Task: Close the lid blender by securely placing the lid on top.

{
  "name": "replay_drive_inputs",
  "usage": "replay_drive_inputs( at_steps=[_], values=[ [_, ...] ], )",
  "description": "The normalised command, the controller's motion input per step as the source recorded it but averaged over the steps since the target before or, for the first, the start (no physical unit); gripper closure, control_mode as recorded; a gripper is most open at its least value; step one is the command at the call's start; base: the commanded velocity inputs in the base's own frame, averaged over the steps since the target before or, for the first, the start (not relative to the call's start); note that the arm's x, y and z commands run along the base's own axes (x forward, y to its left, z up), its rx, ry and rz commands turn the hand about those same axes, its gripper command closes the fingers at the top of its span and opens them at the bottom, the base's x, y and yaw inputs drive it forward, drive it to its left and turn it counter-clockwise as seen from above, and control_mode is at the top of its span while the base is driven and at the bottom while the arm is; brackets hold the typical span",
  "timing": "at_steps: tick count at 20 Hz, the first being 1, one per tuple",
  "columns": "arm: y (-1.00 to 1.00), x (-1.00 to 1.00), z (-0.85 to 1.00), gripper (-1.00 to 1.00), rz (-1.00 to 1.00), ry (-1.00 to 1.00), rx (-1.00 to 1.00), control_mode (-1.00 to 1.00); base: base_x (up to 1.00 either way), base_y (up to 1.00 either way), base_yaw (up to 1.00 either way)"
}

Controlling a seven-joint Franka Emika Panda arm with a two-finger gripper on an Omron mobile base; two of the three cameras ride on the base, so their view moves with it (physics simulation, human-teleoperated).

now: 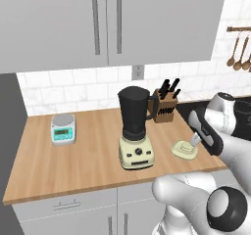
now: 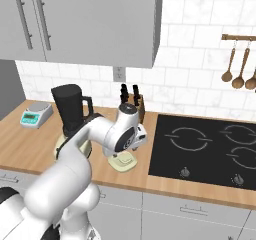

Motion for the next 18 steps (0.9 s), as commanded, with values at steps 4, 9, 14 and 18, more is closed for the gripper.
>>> replay_drive_inputs(
  at_steps=[4,9,14,18],
  values=[
    [0.00,0.05,0.00,-1.00,0.03,0.00,0.00,-1.00,0.00,0.00,0.00],
    [0.00,0.09,-0.11,-1.00,0.03,0.06,-0.01,-1.00,0.00,0.00,0.00],
    [0.00,0.29,-0.06,-1.00,0.00,0.15,0.00,-1.00,0.00,0.00,0.00],
    [0.00,0.19,-0.01,-1.00,0.00,0.13,0.00,-1.00,0.00,0.00,0.00]
  ],
)
